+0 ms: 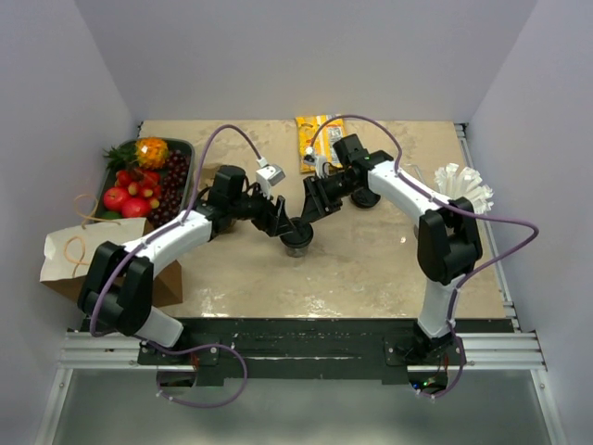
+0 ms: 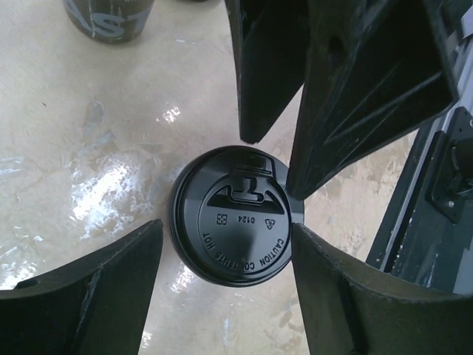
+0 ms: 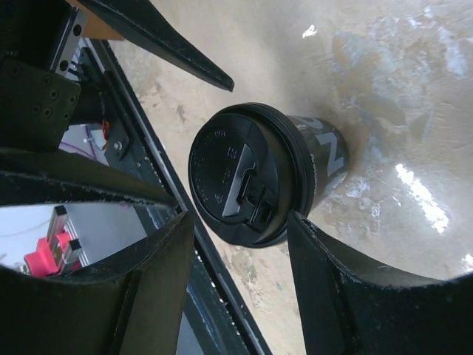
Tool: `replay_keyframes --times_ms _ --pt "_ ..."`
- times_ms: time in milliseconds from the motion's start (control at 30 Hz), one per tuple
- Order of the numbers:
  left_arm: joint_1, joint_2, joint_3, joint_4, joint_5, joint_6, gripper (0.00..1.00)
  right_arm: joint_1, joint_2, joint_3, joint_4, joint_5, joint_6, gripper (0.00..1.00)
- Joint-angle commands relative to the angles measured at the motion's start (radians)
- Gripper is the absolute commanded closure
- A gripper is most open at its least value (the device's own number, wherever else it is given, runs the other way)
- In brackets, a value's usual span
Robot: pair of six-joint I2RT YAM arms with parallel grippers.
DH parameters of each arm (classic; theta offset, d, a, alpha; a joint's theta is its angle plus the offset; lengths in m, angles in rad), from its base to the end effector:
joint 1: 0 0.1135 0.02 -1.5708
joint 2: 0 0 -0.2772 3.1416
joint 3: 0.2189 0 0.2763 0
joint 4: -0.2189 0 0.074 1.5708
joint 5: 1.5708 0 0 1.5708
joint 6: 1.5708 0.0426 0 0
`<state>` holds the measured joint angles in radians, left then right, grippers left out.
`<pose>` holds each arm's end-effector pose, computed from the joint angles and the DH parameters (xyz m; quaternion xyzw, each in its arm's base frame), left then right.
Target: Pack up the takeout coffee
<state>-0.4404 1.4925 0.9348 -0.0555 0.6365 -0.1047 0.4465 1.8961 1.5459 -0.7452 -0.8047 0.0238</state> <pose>0.3035 -0.1710 0.2357 0.2830 0.8070 -0.3853 0.3467 0.3745 0.2133 0.2479 -0.2777 0.8550 0.4206 0.1220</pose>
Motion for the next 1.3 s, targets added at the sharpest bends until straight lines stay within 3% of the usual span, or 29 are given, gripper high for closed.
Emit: replay_keyframes --times_ms 0,300,633,1267 --pt "0.006 0.012 -0.021 0.094 0.048 -0.087 0.25 0.009 0.02 -0.001 0.001 -0.034 -0.009 0.42" --pt "0.011 0.063 -0.027 0.08 0.083 -0.075 0.26 0.012 0.04 -0.004 0.001 0.015 0.004 0.42" --pt "0.02 0.018 -0.062 0.117 0.12 -0.072 0.26 0.035 0.032 -0.001 -0.014 0.029 -0.018 0.42" --pt "0.069 -0.057 -0.119 -0.029 0.017 -0.072 0.26 0.08 0.057 0.006 -0.022 0.104 -0.013 0.42"
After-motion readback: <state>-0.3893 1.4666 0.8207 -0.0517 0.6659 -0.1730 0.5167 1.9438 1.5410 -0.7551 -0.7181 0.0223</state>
